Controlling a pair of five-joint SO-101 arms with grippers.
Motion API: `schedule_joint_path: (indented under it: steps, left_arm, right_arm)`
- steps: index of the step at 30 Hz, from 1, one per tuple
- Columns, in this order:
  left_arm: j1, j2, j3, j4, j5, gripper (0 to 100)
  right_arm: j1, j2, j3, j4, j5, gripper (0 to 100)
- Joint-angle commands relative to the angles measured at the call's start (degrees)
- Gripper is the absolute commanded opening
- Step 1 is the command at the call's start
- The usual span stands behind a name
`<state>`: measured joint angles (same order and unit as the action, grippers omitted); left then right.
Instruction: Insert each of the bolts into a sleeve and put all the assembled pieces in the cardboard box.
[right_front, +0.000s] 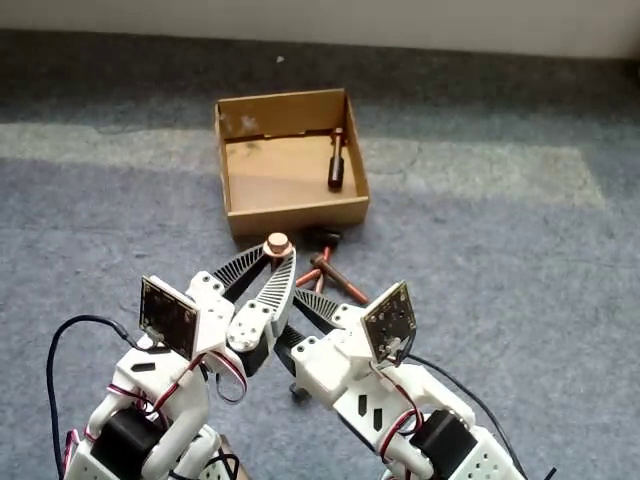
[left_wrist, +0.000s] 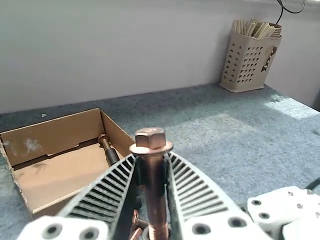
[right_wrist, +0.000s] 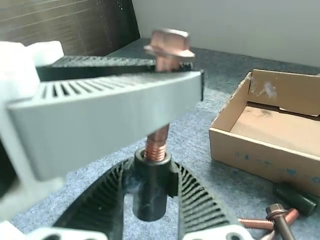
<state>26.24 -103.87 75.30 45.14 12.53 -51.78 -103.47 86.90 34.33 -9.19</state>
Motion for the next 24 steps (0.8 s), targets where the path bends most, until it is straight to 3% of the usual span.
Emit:
schedule_joint_path:
  steps: [1,6,8,14,18,24]
  left_arm:
    - [0.0,-0.5,-2.2,2.4,-0.8,1]
    - [0.0,-0.5,-3.9,5.4,-5.3,3]
    - [0.0,-0.5,-5.9,8.0,-8.4,8]
    - [0.0,-0.2,-10.2,21.1,-8.3,22]
    - [-0.7,-0.2,-10.2,23.0,-8.4,24]
    - [-8.4,-0.2,-13.2,23.1,-11.4,23]
  right_arm:
    - [1.7,-1.5,-4.4,-1.7,-0.4,0.5]
    - [4.3,-1.6,-4.4,-1.7,-0.4,0.5]
    - [6.1,-1.6,-4.4,-1.7,-0.4,0.5]
    - [6.6,-1.6,-4.3,-1.7,-0.6,0.5]
    - [6.6,-1.6,-3.9,-1.7,-0.6,0.5]
    - [7.0,-1.6,-3.7,-1.7,-0.5,0.5]
